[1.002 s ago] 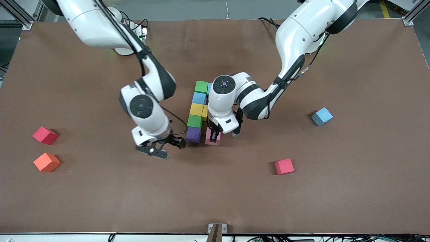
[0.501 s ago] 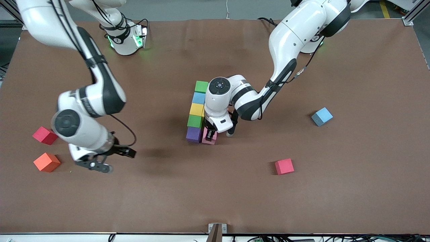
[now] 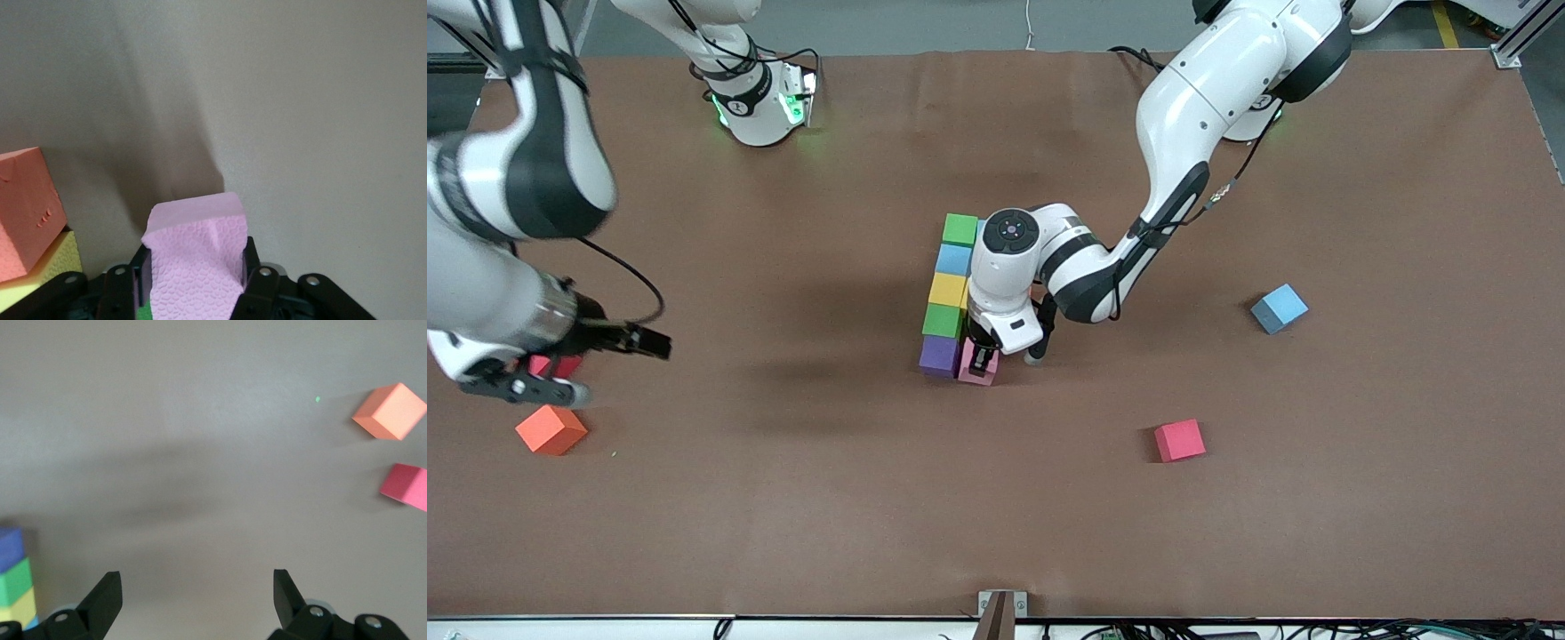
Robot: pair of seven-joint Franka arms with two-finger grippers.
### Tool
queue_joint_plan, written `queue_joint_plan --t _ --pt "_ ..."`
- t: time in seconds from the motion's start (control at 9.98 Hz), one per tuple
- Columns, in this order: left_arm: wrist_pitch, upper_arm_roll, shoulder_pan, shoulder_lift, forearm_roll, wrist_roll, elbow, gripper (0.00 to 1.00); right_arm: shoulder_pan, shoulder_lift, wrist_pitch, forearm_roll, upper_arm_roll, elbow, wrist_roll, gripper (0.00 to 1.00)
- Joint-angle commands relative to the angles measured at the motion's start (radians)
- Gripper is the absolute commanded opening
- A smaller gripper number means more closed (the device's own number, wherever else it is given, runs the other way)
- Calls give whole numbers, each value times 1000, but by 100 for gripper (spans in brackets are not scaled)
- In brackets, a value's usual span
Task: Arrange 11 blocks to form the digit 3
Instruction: 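Place pink beside purple with the left gripper while the right gripper withdraws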
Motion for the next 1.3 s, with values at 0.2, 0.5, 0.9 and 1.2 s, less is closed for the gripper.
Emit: queue_joint_plan --t 0.2,0.5,0.9,1.2 --pt "33 9 -12 26 2 9 29 21 -38 -185 -211 32 12 18 -39 100" --pt "45 9 -14 37 2 11 29 24 -38 -249 -259 67 9 -5 -39 100" --pt "52 9 -15 43 2 11 29 65 0 -273 -189 75 -23 -40 -38 100" --pt "52 9 -21 38 4 9 29 99 210 -269 -172 73 -262 -39 -45 100"
